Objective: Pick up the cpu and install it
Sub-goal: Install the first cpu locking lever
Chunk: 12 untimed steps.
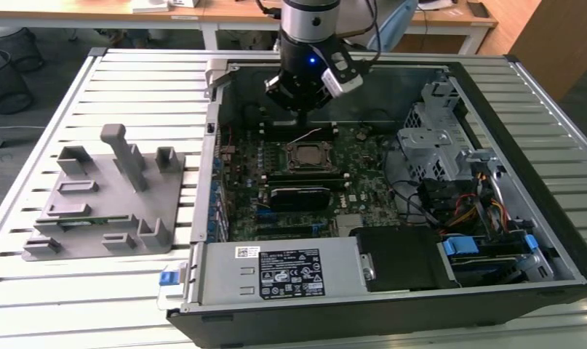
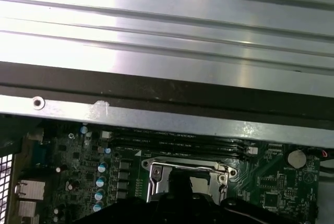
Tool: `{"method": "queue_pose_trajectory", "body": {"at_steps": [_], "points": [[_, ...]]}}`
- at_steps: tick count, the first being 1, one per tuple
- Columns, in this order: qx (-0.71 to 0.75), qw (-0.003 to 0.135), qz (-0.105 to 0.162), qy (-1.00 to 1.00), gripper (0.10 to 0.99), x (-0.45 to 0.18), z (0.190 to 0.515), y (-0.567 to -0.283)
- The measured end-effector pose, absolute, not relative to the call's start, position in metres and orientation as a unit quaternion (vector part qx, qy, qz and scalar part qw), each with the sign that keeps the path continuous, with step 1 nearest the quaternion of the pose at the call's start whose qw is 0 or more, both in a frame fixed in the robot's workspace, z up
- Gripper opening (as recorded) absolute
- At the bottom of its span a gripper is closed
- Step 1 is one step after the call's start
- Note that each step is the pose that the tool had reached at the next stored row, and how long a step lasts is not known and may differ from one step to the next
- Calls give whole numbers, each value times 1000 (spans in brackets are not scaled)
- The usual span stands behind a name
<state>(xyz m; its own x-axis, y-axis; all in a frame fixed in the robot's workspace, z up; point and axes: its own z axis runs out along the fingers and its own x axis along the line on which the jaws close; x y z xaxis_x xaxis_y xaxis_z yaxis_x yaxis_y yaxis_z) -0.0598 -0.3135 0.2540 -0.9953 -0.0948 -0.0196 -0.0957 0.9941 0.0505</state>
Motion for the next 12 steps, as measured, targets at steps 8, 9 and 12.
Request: {"method": "queue_pose_trajectory", "body": {"at_steps": [8,9,12], "points": [[-48,9,34,998,106,-60,245,-315],[-48,9,34,998,106,-60,244,-315],[-48,9,37,998,106,-57,241,-315]]}}
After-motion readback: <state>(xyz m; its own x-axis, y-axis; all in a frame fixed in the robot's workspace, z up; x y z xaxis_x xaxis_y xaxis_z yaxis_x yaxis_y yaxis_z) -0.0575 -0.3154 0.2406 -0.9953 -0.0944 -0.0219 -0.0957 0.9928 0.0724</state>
